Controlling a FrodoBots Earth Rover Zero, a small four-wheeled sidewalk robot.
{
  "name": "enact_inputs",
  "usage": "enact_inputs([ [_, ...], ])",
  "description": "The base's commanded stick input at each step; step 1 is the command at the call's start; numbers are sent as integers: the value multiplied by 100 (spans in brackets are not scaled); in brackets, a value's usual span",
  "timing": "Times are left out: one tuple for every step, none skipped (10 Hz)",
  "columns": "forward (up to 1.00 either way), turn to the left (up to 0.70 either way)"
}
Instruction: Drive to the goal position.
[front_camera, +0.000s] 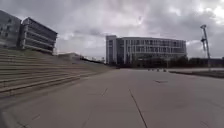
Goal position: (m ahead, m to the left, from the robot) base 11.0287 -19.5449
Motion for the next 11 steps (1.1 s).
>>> enact_inputs([
  [70, 0],
  [70, 0],
  [70, 0],
  [70, 0],
  [70, 0],
  [70, 0],
  [70, 0],
  [70, 0],
  [70, 0],
  [70, 0],
  [70, 0],
])
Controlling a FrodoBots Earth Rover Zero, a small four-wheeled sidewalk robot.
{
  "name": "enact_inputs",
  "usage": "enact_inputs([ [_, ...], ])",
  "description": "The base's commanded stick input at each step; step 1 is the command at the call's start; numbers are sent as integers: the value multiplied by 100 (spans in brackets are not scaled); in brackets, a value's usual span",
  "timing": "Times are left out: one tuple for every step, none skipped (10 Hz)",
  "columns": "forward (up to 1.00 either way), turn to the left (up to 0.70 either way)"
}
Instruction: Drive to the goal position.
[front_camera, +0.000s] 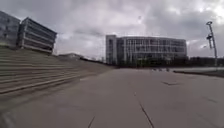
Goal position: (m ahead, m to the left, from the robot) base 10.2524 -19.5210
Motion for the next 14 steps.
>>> enact_inputs([
  [70, 0],
  [70, 0],
  [70, 0],
  [70, 0],
  [70, 0],
  [70, 0],
  [70, 0],
  [70, 0],
  [70, 0],
  [70, 0],
  [70, 0],
  [70, 0],
  [70, 0],
  [70, 0],
])
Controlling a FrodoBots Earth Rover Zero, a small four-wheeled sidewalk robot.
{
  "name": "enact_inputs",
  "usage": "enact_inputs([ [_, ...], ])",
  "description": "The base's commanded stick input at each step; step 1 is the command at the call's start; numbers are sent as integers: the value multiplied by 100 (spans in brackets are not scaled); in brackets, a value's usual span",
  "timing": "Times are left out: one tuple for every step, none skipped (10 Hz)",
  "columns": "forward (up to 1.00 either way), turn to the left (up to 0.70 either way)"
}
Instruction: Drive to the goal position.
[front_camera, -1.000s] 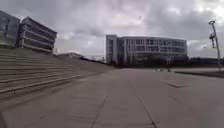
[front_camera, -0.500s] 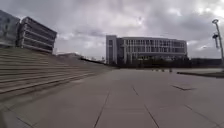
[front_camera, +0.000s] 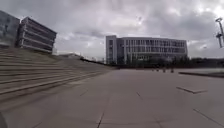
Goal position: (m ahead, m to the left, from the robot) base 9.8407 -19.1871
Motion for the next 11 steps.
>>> enact_inputs([
  [70, 0],
  [70, 0],
  [70, 0],
  [70, 0],
  [70, 0],
  [70, 0],
  [70, 0],
  [70, 0],
  [70, 0],
  [70, 0],
  [70, 0],
])
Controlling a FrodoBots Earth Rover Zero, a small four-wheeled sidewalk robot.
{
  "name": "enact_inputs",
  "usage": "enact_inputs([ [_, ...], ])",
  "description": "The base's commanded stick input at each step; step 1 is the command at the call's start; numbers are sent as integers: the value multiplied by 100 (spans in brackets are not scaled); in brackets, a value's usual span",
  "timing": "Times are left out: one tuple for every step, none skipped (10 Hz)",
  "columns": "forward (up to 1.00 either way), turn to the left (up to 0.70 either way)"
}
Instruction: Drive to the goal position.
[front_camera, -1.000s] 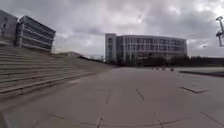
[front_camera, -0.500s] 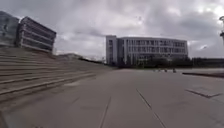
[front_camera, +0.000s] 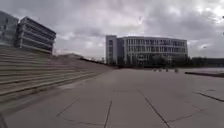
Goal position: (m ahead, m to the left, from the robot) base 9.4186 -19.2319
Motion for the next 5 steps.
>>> enact_inputs([
  [70, 0],
  [70, 0],
  [70, 0],
  [70, 0],
  [70, 0],
])
